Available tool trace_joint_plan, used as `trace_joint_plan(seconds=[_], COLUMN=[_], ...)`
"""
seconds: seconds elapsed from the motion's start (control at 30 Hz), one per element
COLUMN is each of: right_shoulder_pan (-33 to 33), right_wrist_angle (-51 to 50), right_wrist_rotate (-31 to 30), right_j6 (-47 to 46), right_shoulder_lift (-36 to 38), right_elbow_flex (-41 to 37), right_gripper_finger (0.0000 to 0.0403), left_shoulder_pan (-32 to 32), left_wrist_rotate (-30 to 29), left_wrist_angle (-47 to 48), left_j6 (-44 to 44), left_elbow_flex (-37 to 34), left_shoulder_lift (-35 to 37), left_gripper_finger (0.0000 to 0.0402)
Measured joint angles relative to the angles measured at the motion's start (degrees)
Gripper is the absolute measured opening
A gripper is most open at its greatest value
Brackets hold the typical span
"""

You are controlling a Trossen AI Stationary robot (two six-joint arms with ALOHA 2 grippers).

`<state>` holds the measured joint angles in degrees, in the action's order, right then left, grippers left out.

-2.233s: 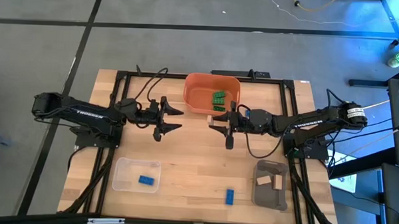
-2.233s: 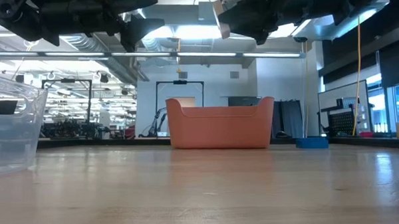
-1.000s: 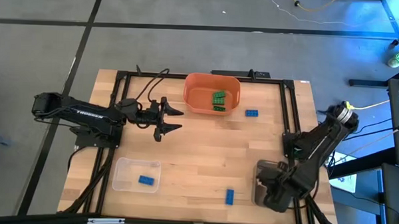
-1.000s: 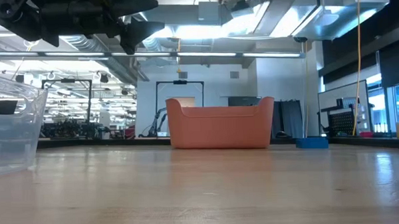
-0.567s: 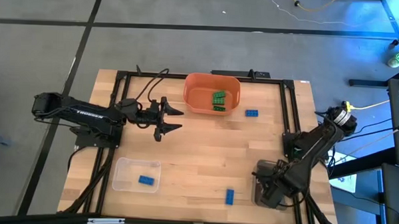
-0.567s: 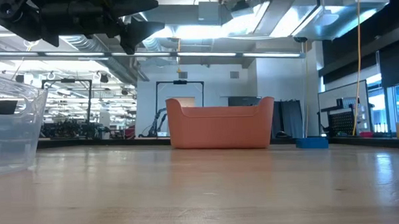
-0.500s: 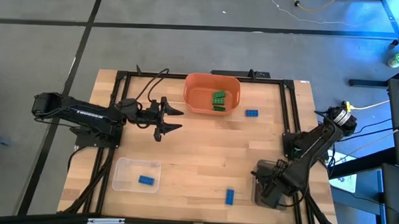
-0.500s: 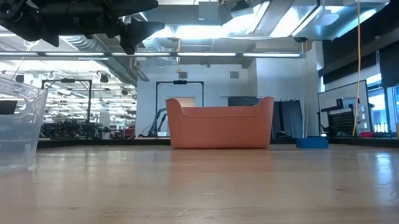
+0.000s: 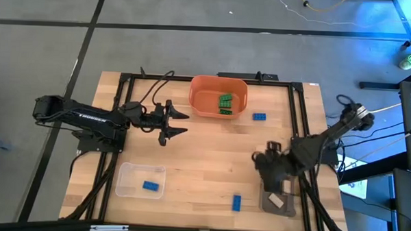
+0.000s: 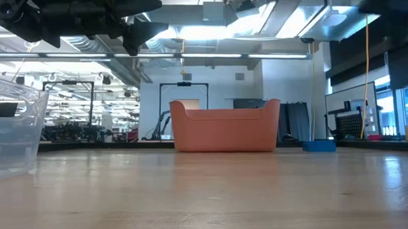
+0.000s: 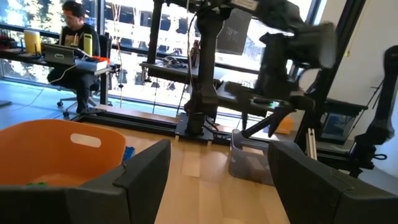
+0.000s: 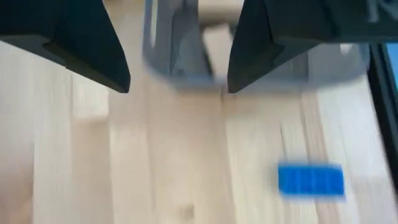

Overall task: Sort & place blocks by color
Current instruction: Put the top blue 8 stud game piece into the white transparent bin

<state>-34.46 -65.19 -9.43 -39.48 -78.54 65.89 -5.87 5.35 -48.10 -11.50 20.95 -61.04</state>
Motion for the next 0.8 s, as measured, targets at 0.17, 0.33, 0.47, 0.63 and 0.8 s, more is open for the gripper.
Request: trace_joint_plan(seconds=[0.17,0.33,0.47,0.63,0.8], right_shoulder_pan=[8.81,16.83,21.73,27.16,30.51], right_wrist_angle=[17.89,49.52,81.92,105.00,103.25], right_wrist_rotate=[0.02,-0.04,0.00,-0.05,-2.38], right_j6=[11.58,23.48,36.45,44.47,46.43], right_shoulder_lift=[7.58,13.25,13.81,13.62,13.83], right_elbow_flex=[-11.20,-26.50,-36.12,-39.95,-39.19], right_gripper_finger=[0.0253,0.0242,0.0242,0.0242,0.0242], left_shoulder_pan=[0.00,0.00,0.00,0.00,0.01], left_wrist_rotate=[0.25,0.27,0.25,-0.21,-1.00], left_wrist_angle=[1.18,2.52,2.69,3.65,5.06], left_j6=[-0.88,-0.47,3.45,8.70,8.94], left_elbow_flex=[0.00,0.01,0.01,0.02,0.02], left_shoulder_lift=[0.00,-0.01,-0.01,0.00,-0.02], left_gripper_finger=[0.0261,0.0261,0.0261,0.0261,0.0261])
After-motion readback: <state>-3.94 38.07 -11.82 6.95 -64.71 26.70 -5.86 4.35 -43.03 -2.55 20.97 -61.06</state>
